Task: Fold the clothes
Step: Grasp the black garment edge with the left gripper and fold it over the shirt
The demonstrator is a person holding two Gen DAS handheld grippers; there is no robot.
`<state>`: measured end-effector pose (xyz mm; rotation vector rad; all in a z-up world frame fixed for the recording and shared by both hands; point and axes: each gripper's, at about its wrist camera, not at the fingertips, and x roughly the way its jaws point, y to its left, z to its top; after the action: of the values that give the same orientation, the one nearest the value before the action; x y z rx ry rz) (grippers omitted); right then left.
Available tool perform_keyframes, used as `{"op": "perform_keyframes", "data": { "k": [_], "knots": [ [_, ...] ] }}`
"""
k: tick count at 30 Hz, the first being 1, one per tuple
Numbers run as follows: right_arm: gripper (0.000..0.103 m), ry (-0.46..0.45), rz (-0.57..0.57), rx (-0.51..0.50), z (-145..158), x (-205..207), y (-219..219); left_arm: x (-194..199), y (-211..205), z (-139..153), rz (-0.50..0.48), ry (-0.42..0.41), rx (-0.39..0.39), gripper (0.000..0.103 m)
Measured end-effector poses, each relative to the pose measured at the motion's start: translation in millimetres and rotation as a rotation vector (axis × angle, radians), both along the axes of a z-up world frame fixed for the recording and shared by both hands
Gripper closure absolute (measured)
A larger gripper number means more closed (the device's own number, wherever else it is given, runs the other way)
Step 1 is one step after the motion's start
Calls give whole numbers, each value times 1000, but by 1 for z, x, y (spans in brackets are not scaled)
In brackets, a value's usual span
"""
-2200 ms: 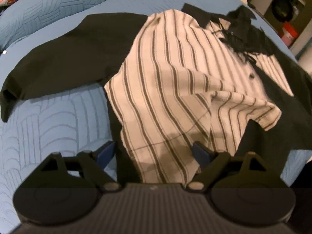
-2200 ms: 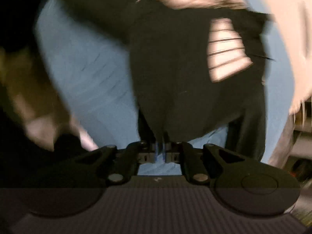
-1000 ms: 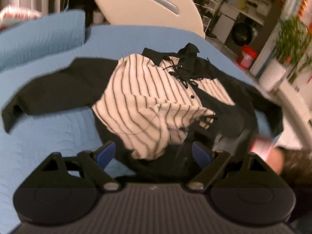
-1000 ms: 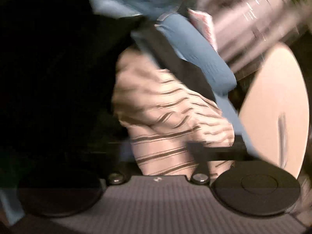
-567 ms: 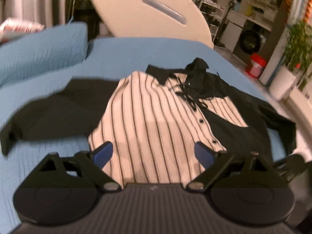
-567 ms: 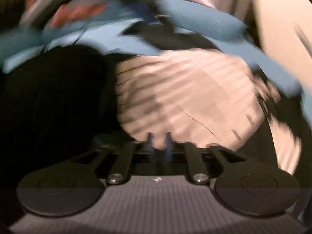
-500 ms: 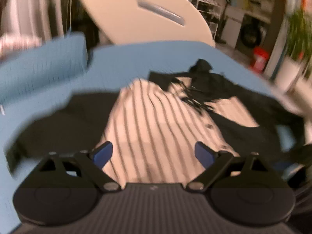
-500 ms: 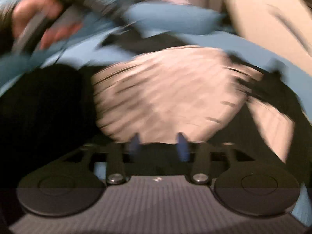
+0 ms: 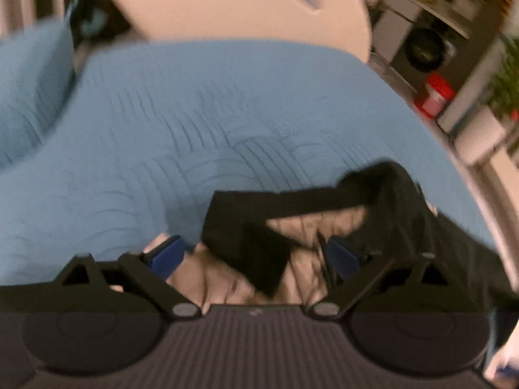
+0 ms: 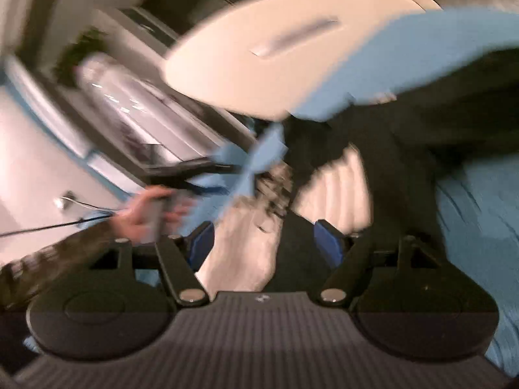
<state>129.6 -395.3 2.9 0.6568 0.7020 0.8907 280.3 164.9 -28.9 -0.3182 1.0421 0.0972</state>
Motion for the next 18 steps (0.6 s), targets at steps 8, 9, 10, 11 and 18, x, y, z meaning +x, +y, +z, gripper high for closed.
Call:
{"op": "perform_keyframes", "data": {
  "k": [8,9,10,11,18],
  "knots": [
    [31,-513,211,-604,20,134,124,6,-25,-33,-54,33,193,91],
    [31,-511,214,-637,14,164,139,1,-34,-29,-60,-10,248,92],
    [31,-504,218,-662,7,193,153,-6,-45,-25,-69,-62,315,92],
    [31,-488,223,-666,-2,220,163,-12,-53,-21,-67,-104,360,92],
    [99,-407,554,-825,-35,295,230,-30,-62,-6,-4,-308,567,94]
  ]
}}
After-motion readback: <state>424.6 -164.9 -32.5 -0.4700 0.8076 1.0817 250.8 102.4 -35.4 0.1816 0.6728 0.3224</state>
